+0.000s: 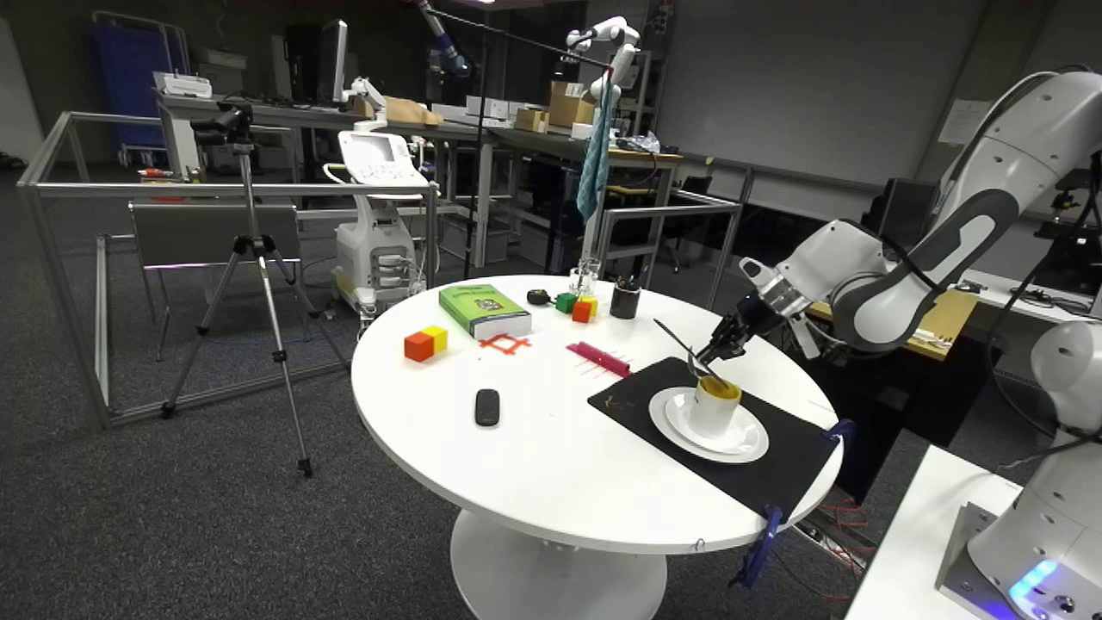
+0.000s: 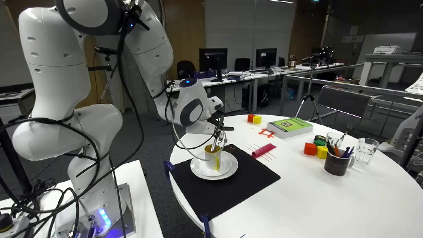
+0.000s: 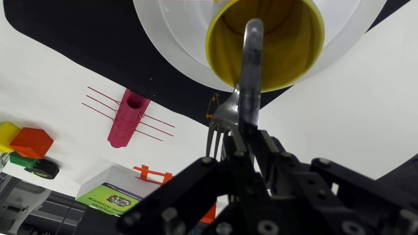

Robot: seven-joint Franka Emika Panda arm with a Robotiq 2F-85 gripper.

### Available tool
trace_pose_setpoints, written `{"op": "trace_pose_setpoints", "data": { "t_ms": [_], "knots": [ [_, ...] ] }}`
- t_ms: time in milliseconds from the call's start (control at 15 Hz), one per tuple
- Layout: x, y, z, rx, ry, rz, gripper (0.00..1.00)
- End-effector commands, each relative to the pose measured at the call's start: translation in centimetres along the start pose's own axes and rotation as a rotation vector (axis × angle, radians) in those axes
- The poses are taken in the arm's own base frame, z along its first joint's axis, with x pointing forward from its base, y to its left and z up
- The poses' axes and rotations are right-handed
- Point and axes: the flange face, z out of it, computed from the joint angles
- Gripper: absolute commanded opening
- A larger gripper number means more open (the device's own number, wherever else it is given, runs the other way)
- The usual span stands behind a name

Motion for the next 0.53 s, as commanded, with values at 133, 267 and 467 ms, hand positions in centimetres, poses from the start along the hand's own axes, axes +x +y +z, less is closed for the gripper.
{"op": "trace_pose_setpoints", "data": {
  "t_ms": [133,267,467],
  "knots": [
    [-0.1,-0.21,0.15,0.045,0.056,-0.026,0.04],
    [-0.28,-0.4,0.24,0.062,0.069,-0.04,0.04],
    [-0.78,-0.38,0.32,0.085,0.091,-0.072,0.04]
  ]
}}
